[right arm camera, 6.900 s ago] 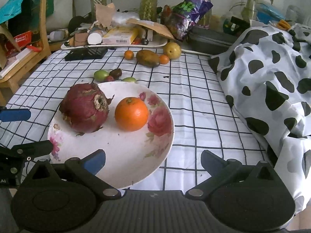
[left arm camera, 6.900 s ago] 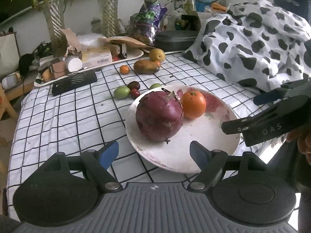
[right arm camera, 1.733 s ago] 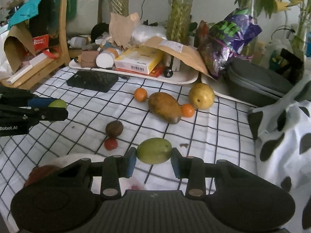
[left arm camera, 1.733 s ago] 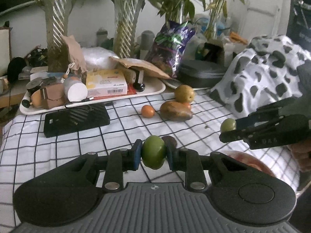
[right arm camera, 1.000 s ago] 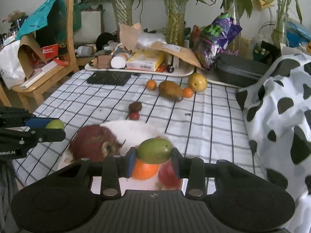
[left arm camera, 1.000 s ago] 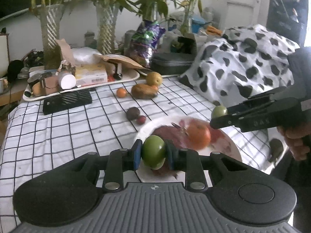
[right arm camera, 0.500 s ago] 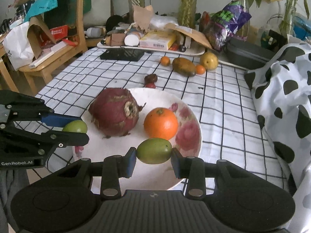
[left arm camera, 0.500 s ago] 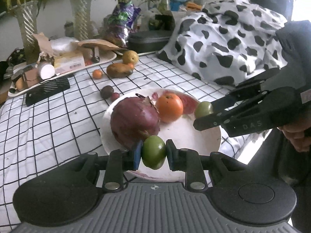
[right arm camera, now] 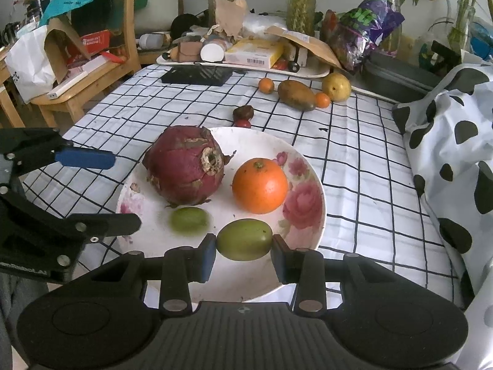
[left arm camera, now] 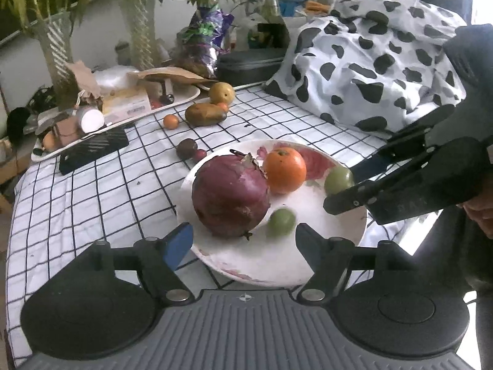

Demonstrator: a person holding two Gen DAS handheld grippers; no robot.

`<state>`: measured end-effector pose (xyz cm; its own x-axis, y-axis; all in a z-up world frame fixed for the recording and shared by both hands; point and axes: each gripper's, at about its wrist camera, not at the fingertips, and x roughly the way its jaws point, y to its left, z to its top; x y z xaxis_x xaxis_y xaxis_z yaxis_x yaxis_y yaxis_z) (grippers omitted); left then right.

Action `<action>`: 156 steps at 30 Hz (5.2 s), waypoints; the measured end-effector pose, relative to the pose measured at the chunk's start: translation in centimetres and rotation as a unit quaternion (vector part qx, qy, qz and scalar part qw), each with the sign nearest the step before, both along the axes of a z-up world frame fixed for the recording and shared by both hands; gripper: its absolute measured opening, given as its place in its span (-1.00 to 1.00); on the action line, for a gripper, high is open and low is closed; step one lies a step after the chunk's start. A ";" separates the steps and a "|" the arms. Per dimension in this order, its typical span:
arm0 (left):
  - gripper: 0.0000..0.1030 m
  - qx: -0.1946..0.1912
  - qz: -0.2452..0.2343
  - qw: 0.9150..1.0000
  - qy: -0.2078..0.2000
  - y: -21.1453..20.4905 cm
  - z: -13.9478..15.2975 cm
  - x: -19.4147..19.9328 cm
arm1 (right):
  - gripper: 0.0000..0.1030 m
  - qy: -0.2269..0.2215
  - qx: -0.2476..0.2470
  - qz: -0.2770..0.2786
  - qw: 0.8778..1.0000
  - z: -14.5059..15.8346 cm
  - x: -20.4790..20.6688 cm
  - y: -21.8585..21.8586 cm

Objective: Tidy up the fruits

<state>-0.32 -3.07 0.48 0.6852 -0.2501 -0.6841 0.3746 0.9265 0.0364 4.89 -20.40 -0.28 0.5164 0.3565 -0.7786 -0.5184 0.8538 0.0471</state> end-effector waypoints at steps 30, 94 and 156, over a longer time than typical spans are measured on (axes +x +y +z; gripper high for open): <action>0.40 0.000 0.038 0.999 0.013 0.6 -0.1 0.1 | 0.76 -0.012 0.021 -0.002 1.000 0.7 -1.0 -0.1; 0.39 0.002 0.081 0.995 -0.061 3.7 0.4 11.6 | 1.00 -0.058 -0.004 -0.111 0.992 0.9 9.4 -2.0; -0.39 -0.045 0.078 0.996 0.007 5.9 -2.5 21.8 | 0.57 -0.095 -0.020 0.016 0.995 -3.5 23.5 5.8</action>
